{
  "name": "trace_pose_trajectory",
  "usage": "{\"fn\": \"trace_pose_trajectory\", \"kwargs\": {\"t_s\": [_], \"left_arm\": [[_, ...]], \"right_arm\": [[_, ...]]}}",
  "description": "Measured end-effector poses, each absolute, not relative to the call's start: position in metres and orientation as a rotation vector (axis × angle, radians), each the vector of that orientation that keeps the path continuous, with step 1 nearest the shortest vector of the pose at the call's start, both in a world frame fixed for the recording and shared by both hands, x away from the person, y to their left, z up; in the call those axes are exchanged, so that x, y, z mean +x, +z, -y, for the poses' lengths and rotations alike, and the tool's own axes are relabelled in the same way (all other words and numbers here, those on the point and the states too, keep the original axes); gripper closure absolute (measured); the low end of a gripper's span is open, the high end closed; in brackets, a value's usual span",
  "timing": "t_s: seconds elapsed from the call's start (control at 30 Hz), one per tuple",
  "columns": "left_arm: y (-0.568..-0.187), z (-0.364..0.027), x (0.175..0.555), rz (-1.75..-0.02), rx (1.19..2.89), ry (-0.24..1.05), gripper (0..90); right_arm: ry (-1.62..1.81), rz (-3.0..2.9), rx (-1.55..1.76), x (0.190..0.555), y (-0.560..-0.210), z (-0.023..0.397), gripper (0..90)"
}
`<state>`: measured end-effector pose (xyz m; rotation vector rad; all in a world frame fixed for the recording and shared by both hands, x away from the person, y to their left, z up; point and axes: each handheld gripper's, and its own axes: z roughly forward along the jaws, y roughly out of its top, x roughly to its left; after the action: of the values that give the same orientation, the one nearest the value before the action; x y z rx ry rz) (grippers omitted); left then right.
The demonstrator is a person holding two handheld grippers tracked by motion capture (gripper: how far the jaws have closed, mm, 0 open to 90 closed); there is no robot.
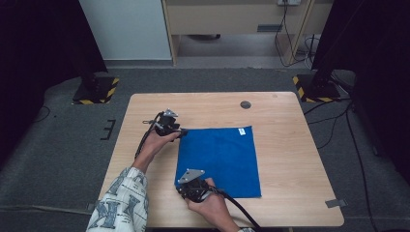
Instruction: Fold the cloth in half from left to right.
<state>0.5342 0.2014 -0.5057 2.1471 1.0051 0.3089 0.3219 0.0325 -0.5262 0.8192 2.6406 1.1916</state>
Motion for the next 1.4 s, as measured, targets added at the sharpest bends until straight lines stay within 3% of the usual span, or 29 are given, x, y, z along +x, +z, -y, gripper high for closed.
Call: {"fn": "trace_pose_trajectory", "kwargs": {"t_s": [0.67, 0.77, 0.97, 1.1, 1.4], "left_arm": [[-0.522, -0.209, 0.537, -1.044, 2.214, 0.287, 48.2], [-0.523, -0.211, 0.535, -1.041, 2.192, 0.3, 54.0], [-0.524, -0.214, 0.531, -1.063, 2.167, 0.288, 77.3], [-0.523, -0.213, 0.531, -1.077, 2.166, 0.292, 88.0], [-0.519, -0.214, 0.531, -1.071, 2.158, 0.296, 89.5]], "right_arm": [[1.22, -2.657, 0.778, 0.316, -0.519, -0.04, 85.4], [1.209, -2.662, 0.777, 0.316, -0.519, -0.04, 85.4], [1.207, -2.649, 0.772, 0.315, -0.518, -0.04, 85.7], [1.206, -2.641, 0.767, 0.314, -0.516, -0.04, 86.1], [1.216, -2.635, 0.763, 0.313, -0.513, -0.036, 86.5]]}}
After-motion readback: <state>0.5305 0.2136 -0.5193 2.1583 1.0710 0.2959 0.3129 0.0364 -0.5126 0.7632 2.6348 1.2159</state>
